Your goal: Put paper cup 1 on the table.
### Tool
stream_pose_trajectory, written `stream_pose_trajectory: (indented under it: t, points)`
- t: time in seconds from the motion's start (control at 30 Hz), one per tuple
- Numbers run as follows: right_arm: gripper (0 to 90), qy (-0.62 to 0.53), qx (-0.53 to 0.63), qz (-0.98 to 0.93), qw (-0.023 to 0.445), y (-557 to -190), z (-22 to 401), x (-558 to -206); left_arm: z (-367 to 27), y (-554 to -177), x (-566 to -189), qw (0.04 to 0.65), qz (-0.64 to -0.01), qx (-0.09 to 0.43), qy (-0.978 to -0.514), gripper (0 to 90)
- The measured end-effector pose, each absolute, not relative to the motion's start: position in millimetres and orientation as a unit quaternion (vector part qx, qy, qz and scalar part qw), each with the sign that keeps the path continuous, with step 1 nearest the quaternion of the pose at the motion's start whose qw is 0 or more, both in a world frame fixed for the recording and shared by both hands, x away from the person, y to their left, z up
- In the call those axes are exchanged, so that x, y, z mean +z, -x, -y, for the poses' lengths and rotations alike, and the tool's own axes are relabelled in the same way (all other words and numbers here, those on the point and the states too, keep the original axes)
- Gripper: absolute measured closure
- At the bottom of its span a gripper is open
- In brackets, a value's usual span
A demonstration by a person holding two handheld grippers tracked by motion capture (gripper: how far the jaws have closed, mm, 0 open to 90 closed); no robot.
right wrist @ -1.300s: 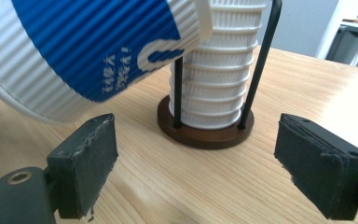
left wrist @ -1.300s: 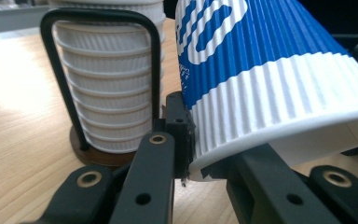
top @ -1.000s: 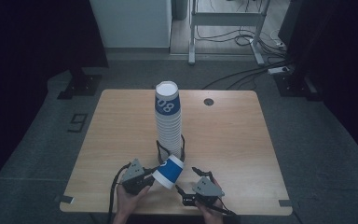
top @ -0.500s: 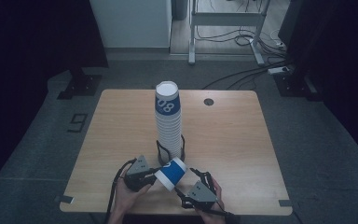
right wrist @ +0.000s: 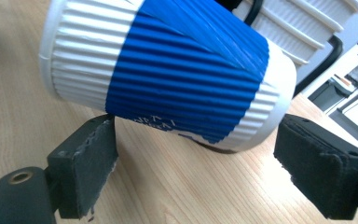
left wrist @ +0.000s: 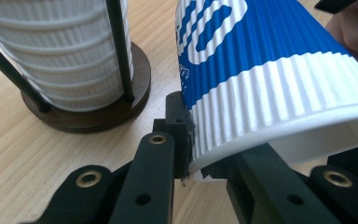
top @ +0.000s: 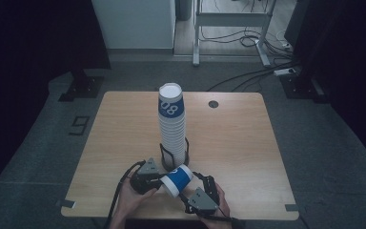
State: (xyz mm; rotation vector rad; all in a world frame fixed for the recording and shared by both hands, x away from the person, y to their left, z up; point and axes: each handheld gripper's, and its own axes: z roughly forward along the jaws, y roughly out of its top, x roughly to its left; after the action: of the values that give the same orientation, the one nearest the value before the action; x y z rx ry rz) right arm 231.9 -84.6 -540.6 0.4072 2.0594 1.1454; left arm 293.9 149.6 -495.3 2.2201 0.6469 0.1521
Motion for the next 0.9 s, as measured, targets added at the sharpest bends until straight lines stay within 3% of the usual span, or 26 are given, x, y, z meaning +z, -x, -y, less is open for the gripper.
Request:
stream_pose_trajectory:
  t: [0.27, 0.67, 0.9]
  points:
    - [0.0, -0.137, 0.44, -0.796, 0.392, -231.1, 81.9, -542.0, -143.7, -295.8, -491.4, 0.371, -0.24, 0.046, -0.896, 82.3]
    - [0.0, -0.095, 0.431, -0.809, 0.387, -229.5, 74.6, -540.0, -136.6, -297.8, -486.5, 0.359, -0.241, 0.052, -0.9, 84.0]
    - [0.5, -0.088, 0.44, -0.811, 0.376, -229.8, 63.0, -538.1, -133.5, -297.4, -488.0, 0.382, -0.245, 0.036, -0.89, 85.6]
